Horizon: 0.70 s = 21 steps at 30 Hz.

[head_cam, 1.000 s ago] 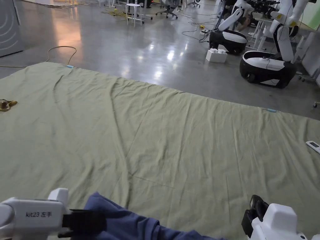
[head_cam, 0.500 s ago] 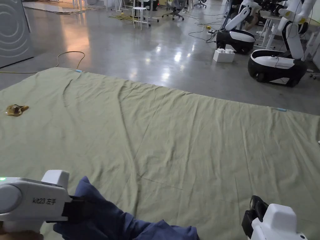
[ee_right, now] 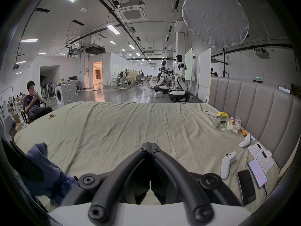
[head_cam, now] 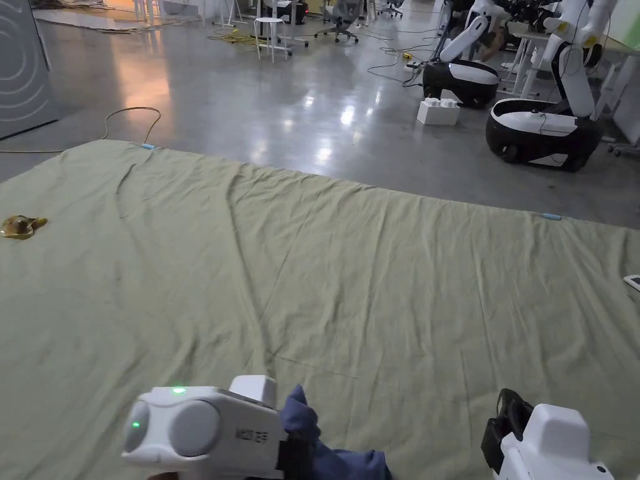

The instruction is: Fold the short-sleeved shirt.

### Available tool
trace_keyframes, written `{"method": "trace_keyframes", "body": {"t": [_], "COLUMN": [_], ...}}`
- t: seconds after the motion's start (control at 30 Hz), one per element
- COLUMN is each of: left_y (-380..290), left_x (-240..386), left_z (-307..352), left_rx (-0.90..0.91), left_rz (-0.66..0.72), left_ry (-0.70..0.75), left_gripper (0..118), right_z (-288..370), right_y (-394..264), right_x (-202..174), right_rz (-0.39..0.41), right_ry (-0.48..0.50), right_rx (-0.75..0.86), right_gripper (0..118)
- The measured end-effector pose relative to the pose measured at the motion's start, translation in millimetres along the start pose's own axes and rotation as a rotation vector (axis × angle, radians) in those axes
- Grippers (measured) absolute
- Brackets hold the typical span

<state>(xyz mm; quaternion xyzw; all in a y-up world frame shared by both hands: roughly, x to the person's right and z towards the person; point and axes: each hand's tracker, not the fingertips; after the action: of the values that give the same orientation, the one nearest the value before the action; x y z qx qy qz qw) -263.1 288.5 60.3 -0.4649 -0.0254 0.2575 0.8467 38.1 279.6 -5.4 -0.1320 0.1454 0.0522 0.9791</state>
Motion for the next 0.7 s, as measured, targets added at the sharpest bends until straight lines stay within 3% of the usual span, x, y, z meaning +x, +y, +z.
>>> {"method": "trace_keyframes", "body": {"t": [0.33,0.37,0.5,0.7], "left_y": [-15.1,-15.8,-15.6,-0.5], "left_x": [30.8,29.5,22.2,5.5], "left_z": [-84.9,-87.9,-74.4,-41.1], "left_rx": [-0.060,-0.061,-0.032,0.016], "left_rz": [0.023,0.031,0.080,0.043], "left_ry": [0.052,0.050,-0.083,-0.059], "left_gripper": [20,24,69,72], "right_z": [4.8,5.1,6.3,9.1], "right_y": [-4.1,-4.1,-4.3,-4.6], "right_x": [11.6,12.3,12.3,13.0], "right_rz": [-0.011,-0.012,0.007,0.014], "right_ry": [-0.028,-0.029,-0.023,-0.022], "right_rx": [-0.013,-0.014,-0.013,-0.014], "right_gripper": [0,1,0,0]}}
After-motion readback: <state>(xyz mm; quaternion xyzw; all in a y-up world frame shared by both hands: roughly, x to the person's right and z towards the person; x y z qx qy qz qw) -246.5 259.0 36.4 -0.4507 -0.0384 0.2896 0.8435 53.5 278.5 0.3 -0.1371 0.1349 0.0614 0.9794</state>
